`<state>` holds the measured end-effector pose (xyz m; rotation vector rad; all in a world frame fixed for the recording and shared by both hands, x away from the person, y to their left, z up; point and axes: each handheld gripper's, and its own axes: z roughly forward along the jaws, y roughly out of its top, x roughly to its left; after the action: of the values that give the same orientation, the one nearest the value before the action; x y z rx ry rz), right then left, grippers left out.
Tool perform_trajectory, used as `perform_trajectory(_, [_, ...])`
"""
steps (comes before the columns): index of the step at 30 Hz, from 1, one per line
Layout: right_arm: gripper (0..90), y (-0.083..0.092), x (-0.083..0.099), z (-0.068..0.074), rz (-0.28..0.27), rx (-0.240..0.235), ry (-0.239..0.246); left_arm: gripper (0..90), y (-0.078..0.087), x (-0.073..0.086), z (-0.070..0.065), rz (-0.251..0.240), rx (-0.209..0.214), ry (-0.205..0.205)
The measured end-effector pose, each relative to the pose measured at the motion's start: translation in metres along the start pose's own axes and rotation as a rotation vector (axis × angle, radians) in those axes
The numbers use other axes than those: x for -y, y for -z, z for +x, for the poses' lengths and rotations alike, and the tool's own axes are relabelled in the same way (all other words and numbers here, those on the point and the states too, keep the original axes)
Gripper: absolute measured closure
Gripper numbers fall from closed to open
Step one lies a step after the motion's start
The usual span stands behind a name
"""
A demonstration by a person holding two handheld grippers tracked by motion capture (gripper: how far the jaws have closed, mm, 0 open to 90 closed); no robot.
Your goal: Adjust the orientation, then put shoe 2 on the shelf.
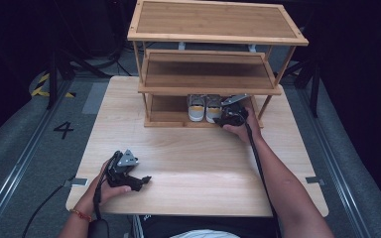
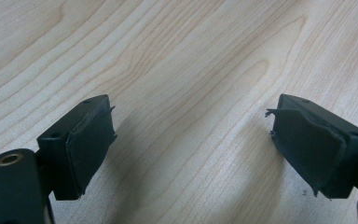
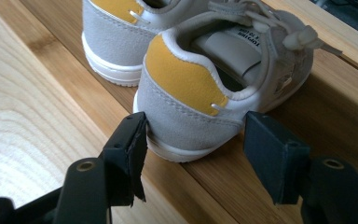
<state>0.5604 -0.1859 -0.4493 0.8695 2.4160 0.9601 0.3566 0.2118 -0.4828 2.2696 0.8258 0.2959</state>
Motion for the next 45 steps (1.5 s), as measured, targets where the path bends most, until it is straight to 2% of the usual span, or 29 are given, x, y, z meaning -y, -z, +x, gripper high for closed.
perform_trajectory(8, [43.6, 0.000, -0.001, 0.002, -0.014, 0.011, -0.009, 12.9, 0.000, -0.001, 0.001, -0.003, 0.000, -0.007])
perform_trajectory(10, [42.4, 0.005, 0.000, 0.002, -0.030, 0.001, -0.014, 12.9, 0.000, -0.001, 0.001, -0.002, 0.000, -0.010])
perform_trajectory(12, [41.2, 0.010, 0.000, 0.003, -0.032, -0.018, 0.003, 12.9, 0.000, -0.001, 0.001, -0.003, 0.000, -0.007])
perform_trajectory(13, [40.3, 0.013, 0.000, 0.005, -0.013, -0.020, -0.003, 12.9, 0.000, -0.001, 0.001, -0.002, 0.000, -0.010])
perform_trajectory(19, [37.8, 0.027, -0.002, 0.013, 0.035, -0.046, 0.078, 13.0, 0.000, 0.000, 0.000, -0.003, 0.000, -0.002])
perform_trajectory(24, [35.9, 0.040, -0.001, 0.018, 0.061, -0.066, 0.121, 13.0, 0.000, 0.000, 0.000, -0.004, 0.000, -0.002])
perform_trajectory(27, [34.9, 0.050, 0.001, 0.021, 0.086, -0.082, 0.130, 13.0, 0.000, 0.000, 0.000, -0.003, -0.001, -0.002])
perform_trajectory(29, [34.3, 0.058, 0.004, 0.021, 0.090, -0.075, 0.156, 13.0, 0.000, 0.000, 0.000, -0.003, 0.001, -0.003])
perform_trajectory(36, [33.2, 0.078, 0.016, 0.024, 0.108, -0.089, 0.179, 12.8, 0.000, -0.001, 0.001, -0.002, 0.001, -0.008])
perform_trajectory(37, [33.1, 0.080, 0.018, 0.024, 0.112, -0.076, 0.191, 12.8, 0.000, 0.000, 0.001, -0.002, -0.001, -0.007])
perform_trajectory(45, [32.3, 0.093, 0.036, 0.026, 0.150, -0.081, 0.211, 13.0, 0.000, 0.000, 0.000, -0.003, -0.001, -0.001])
